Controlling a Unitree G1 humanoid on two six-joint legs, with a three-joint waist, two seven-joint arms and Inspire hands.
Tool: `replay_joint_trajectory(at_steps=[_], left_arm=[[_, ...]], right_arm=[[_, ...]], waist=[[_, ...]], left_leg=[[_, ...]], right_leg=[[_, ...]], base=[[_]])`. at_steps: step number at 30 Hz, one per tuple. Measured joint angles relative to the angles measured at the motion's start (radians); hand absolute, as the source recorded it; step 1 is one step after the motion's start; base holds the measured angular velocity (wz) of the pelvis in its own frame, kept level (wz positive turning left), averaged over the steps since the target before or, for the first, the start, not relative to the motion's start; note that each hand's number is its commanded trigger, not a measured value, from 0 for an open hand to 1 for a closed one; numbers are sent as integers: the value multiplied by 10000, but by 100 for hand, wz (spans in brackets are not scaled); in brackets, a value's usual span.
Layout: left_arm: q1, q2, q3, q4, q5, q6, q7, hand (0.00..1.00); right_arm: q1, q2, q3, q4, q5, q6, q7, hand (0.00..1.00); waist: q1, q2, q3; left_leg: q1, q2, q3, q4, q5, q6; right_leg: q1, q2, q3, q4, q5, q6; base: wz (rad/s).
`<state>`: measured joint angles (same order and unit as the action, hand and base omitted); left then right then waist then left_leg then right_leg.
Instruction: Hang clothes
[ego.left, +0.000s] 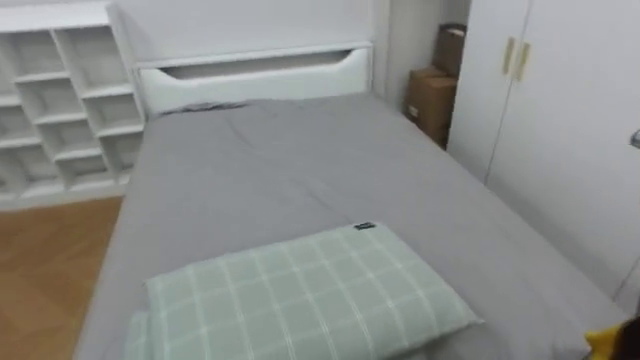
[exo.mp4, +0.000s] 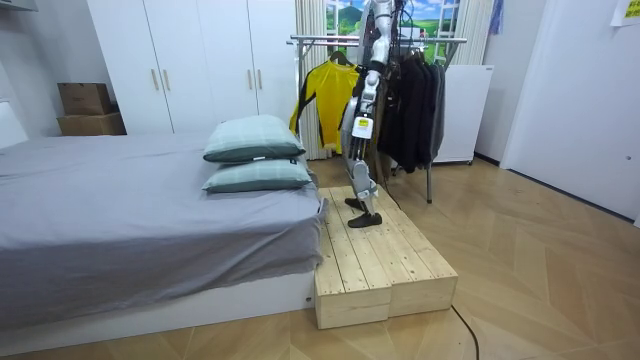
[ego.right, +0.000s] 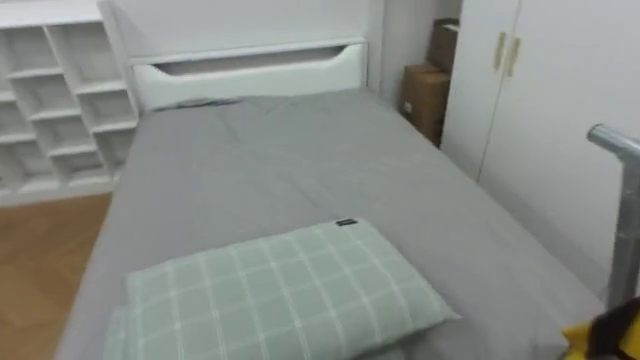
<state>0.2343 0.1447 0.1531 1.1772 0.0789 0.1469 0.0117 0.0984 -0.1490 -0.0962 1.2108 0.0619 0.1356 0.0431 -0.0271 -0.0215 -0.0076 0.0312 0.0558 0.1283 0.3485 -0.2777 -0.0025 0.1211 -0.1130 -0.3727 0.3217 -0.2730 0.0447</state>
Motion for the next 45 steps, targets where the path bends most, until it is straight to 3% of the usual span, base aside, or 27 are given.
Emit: replay_joint_trajectory(at_steps=[3, 5, 10, 16, 20, 25, 31, 34, 38, 45], left_arm=[[171, -16, 105, 5, -58, 173, 0, 0], [283, -25, 197, 3, -53, 283, 0, 0], [296, -101, 210, -53, 43, 342, 0, 0], [-215, -126, -54, -353, 352, 314, 1, 0], [-329, -139, -135, -798, 655, 64, 1, 0], [-366, -81, -241, -829, 827, -49, 1, 0], [-321, 3, -412, -798, 794, -282, 77, 0], [-289, 1, -411, -795, 794, -350, 225, 0], [-287, -39, -440, -777, 767, -531, 251, 0], [-305, -45, -595, -454, 442, -837, 292, 0]], right_arm=[[-119, 29, -13, -4, -100, -31, 104, 0], [-196, 32, -13, 0, -179, -32, 237, 0], [-369, 61, 377, -53, -295, -53, 370, 0], [-404, 16, 813, -7, -344, -137, 496, 0], [-393, 18, 732, -11, -320, -374, 739, 0], [-275, 8, 736, 5, -107, -574, 911, 0], [-119, 58, 740, 207, 593, -953, 905, 0], [-83, 94, 738, 312, 862, -1168, 918, 0], [2, 90, 734, 328, 1002, -1352, 914, 0], [-5, 91, 731, 338, 1070, -1348, 891, 0]], waist=[[461, -25, 17], [596, -67, 55], [609, -90, 86], [565, -93, 202], [330, -76, 192], [281, -87, 184], [188, -71, 118], [31, -97, 110], [17, -50, 93], [28, 8, 177]], left_leg=[[-25, -183, -266, -130, 0, 27], [-48, -315, -403, -137, 1, 36], [-157, -342, -775, -80, 24, 7], [-648, -236, -1195, 303, 50, -129], [-943, -244, -1465, 445, 84, -196], [-933, -275, -1414, 413, 97, -188], [-789, -346, -1297, 47, 190, -166], [-735, -356, -1304, -66, 216, -204], [-716, -344, -1310, -92, 238, -239], [-690, -338, -1293, -115, 275, -230]], right_leg=[[416, 113, 133, -871, 242, 182], [624, 120, 143, -1104, 280, 189], [820, 219, 226, -1276, 282, 191], [836, 463, 94, -1505, 295, 165], [734, 530, -144, -1522, 291, 150], [685, 513, -16, -1572, 288, 141], [671, 464, 150, -1713, 337, 77], [676, 478, 739, -1722, 337, 77], [679, 503, 865, -1730, 337, 77], [660, 511, 1040, -1713, 338, 77]], base=[[28], [25], [25], [23], [17], [-5], [-6], [0], [0], [0]])
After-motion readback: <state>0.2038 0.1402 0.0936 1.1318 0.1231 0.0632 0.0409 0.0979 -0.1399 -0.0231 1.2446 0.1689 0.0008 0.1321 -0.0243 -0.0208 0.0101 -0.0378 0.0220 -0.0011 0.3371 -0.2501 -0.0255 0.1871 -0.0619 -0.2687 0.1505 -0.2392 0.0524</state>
